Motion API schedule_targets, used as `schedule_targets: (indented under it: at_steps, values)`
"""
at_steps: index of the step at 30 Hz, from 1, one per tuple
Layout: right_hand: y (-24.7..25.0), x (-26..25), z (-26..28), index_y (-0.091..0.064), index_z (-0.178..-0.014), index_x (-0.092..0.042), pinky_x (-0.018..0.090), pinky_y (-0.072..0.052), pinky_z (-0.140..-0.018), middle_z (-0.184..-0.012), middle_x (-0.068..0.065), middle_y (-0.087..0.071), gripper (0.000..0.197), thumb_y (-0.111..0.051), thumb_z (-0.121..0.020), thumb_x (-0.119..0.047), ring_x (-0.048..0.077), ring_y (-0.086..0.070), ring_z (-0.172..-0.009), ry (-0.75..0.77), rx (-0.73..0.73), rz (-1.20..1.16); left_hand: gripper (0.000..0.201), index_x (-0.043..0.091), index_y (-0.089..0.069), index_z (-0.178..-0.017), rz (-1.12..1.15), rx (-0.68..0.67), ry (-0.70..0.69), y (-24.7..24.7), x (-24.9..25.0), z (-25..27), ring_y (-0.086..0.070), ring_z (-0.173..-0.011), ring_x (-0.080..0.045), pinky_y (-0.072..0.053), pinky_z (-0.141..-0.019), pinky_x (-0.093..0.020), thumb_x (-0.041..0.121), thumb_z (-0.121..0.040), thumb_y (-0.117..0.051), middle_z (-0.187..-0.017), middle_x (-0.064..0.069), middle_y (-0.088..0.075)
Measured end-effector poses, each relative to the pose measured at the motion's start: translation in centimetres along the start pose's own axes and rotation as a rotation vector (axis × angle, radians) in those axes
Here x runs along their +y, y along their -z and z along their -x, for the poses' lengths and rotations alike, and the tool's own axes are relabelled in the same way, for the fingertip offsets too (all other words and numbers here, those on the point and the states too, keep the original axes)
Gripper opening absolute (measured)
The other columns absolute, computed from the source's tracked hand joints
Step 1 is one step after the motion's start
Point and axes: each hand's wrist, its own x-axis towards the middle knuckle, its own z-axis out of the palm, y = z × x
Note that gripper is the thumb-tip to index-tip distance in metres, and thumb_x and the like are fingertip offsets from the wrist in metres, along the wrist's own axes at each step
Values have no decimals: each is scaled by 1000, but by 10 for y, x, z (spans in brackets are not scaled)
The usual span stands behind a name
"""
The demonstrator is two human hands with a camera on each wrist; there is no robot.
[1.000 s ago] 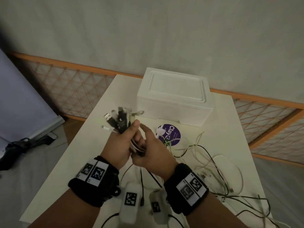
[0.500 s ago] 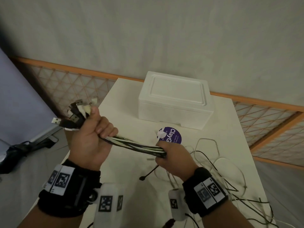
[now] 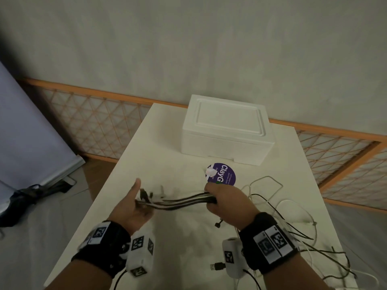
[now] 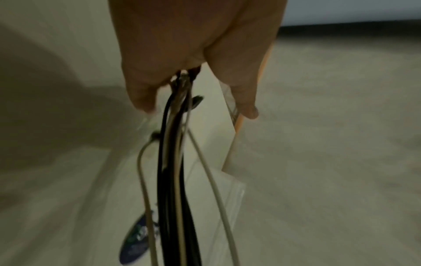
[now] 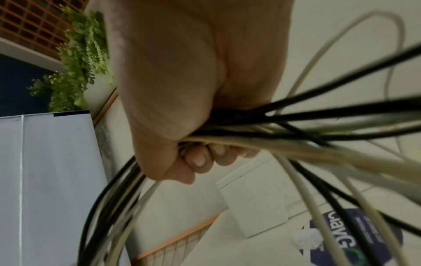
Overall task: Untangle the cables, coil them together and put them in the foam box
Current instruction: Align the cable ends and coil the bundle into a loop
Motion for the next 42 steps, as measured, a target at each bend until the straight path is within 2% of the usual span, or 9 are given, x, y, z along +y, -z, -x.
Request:
schedule_targets:
  at_steps: [5,8,10,17,21,25,30,35,42]
  values:
    - [-6,-8,-3,-49,-93,-16,32,-42,-63,-82,2,-59,10,-52,-85,-21,22,-56,-75,22,-25,73,89,17,-36,-145,-698,218,-541,3,9,21,-52,-116,-12,-39,-93,-18,32,-70,-82,-129,0,-53]
    - [-1,-22,-11,-51,-96,-15,33,-44,-63,-86,4,-62,14,-54,-84,-20,24,-59,-79,57,4,62,118,32,-16,-150,-1336,-356,-748,-45,2,44,-41,-123,9,-31,-100,-12,41,-57,-89,-136,24,-46]
    - [2,-31,-18,-55,-105,-13,33,-47,-67,-91,4,-64,25,-57,-81,-18,23,-61,-82,78,32,21,124,36,2,-151,-1720,-523,-733,-71,-14,41,-51,-117,-5,-40,-99,-26,40,-63,-85,-130,13,-55]
    - [10,-21,-8,-46,-121,-33,17,-50,-69,-99,-8,-61,64,-82,-68,-22,4,-63,-78,-59,8,-420,50,28,-44,-127,-1806,-268,-894,-82,-10,25,-59,-79,-18,-43,-65,-29,24,-81,-65,-79,7,-59]
    - [12,-17,-3,-60,-107,-21,36,-52,-73,-92,9,-69,38,-72,-73,-9,19,-65,-76,-139,-10,-961,29,22,-45,-106,-1800,-213,-1048,-82,-11,30,-51,-65,-20,-32,-56,-28,23,-82,-61,-67,6,-52]
    - [16,-18,-2,-68,-94,-7,27,-46,-66,-83,8,-70,27,-53,-72,-9,12,-60,-70,-123,-18,-1057,24,14,-49,-96,-1799,-247,-1207,-88,-8,36,-43,-53,-21,-28,-53,-26,15,-78,-65,-59,7,-46]
    - [14,-17,-5,-66,-95,-20,32,-48,-66,-88,6,-70,26,-55,-74,-27,12,-58,-67,-71,-35,-776,11,22,-52,-88,-1901,-313,-1102,-96,0,40,-50,-65,-18,-27,-50,-27,19,-82,-61,-69,2,-58]
    - [12,-13,-6,-67,-97,-25,24,-41,-88,-99,-9,-61,25,-63,-74,-32,11,-56,-90,40,541,-227,17,20,-55,-75,-1740,-297,-779,-98,5,25,-56,-72,-18,-34,-57,-27,20,-79,-71,-71,5,-56]
    - [-9,-23,-12,-67,-84,-16,38,-52,-67,-93,1,-62,17,-64,-69,-10,24,-60,-78,265,362,-14,25,19,-48,-66,-1538,-364,-388,-102,6,26,-37,-51,-10,-28,-49,-23,15,-85,-65,-59,4,-44]
